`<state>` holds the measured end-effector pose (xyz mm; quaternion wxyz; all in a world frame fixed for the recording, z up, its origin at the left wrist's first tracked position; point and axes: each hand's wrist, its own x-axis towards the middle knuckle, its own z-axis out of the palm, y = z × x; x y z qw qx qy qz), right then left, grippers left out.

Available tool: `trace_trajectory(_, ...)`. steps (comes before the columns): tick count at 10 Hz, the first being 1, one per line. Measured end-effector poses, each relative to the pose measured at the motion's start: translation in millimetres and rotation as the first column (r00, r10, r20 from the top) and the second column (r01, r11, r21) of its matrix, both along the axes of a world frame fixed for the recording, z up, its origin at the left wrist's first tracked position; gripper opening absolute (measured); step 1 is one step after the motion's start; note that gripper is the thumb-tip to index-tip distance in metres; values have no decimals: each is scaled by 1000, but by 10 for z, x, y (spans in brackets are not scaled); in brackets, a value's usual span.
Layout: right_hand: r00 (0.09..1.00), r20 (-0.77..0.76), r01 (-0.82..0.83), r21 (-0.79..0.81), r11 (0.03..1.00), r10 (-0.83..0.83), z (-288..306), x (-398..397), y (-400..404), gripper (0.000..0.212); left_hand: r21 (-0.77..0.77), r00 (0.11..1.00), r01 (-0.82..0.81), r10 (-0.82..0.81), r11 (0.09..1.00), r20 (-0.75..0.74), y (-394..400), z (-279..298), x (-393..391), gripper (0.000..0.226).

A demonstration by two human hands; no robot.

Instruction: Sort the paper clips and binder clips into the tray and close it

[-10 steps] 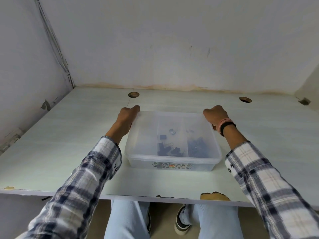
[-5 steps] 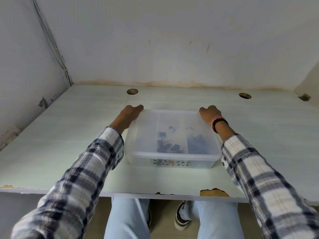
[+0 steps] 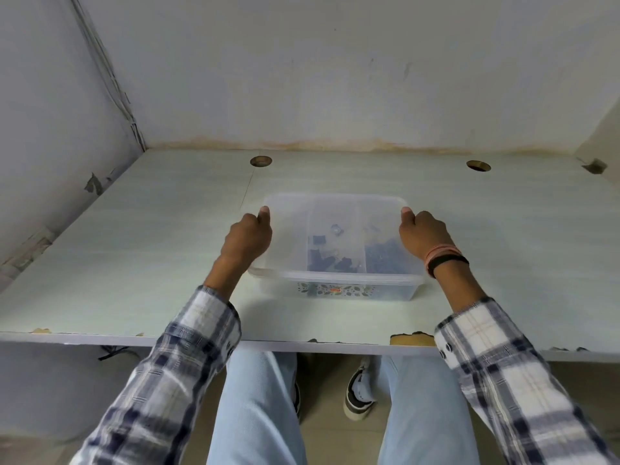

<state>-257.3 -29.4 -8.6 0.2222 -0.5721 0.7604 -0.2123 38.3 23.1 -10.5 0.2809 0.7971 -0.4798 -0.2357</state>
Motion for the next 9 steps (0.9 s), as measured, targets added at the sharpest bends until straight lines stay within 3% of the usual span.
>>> trace_trajectory(2,999,-39,-5,-95,995,2,10,6,30,60,-90,999,-51,50,995,-19,-41,-45,51,60)
trace_trajectory(3,987,-154,-57,-132,990,36,128,39,119,64,-196,971,-30,75,980,228,58,76,-19,54)
trace_trajectory(4,950,-275,-203,-179,963,149,163,133,302,68,-361,897,171,7,917,442,227,148,-214,52)
trace_trajectory(5,915,-301,-300,-67,952,267,91,201,438,72,-278,823,389,-195,878,533,308,49,-409,54)
trace_trajectory(8,921,-274,-298,-41,954,276,69,223,356,73,-178,803,407,-259,896,537,246,-21,-413,47)
trace_trajectory(9,922,-259,-299,-2,954,288,130,218,304,76,-220,843,399,-262,890,470,147,74,-380,48)
